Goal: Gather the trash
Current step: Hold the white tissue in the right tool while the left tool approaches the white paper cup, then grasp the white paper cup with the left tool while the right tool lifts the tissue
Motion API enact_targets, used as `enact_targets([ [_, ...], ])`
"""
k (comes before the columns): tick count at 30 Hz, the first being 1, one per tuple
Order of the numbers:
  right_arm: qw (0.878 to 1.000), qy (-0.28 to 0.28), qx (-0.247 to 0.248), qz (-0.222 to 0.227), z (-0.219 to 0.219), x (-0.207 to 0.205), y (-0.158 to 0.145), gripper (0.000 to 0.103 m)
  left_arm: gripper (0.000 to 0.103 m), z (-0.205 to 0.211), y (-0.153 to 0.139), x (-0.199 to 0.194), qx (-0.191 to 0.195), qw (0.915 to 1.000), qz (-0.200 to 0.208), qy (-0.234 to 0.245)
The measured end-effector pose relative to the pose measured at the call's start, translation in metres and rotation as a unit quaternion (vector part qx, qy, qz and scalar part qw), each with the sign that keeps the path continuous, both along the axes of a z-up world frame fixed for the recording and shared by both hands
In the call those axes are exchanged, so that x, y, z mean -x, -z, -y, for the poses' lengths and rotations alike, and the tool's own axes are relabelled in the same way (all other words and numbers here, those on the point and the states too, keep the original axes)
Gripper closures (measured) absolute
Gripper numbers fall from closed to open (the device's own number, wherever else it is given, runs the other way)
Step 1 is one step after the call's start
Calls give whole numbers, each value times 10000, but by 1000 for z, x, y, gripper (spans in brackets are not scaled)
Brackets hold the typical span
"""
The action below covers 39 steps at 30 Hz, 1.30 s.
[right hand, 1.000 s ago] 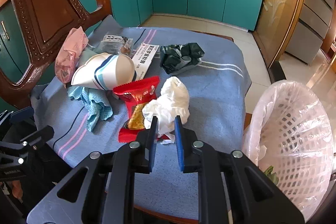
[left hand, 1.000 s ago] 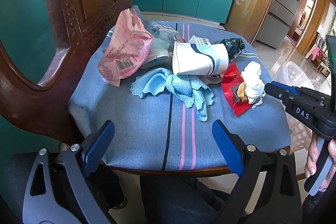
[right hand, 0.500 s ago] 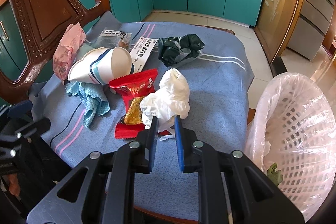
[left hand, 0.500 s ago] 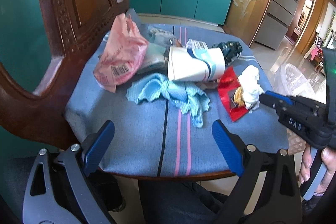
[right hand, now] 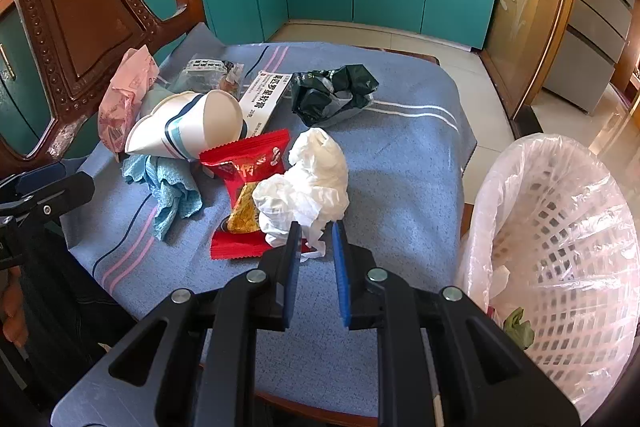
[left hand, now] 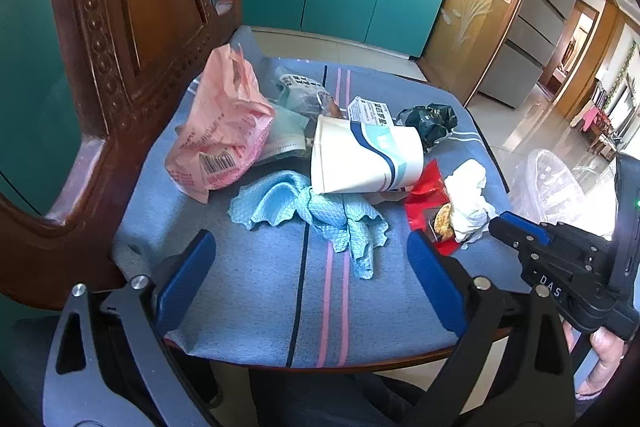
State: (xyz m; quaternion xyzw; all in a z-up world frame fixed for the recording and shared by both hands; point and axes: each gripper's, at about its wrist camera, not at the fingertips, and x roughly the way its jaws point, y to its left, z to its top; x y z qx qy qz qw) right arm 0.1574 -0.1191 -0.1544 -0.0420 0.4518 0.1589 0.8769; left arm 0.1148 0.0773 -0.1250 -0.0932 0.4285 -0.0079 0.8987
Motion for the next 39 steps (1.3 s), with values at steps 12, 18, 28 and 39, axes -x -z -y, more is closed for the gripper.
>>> enact_targets([
  [12, 10000, 44, -9, -62, 1, -1, 4, 85, 4, 21, 1, -54, 290, 9992, -121, 245],
  [18, 9998, 163, -104, -3, 9, -1, -3, 58, 4, 37, 18, -92, 358, 9975, -477, 376],
  [28, 10000, -81, 14, -28, -10, -22, 9, 41, 19, 30, 20, -89, 325, 9984, -348, 319],
  [39, 9996, -172, -168, -113, -25, -40, 16, 55, 19, 29, -21, -49, -15, 9990, 353, 266],
])
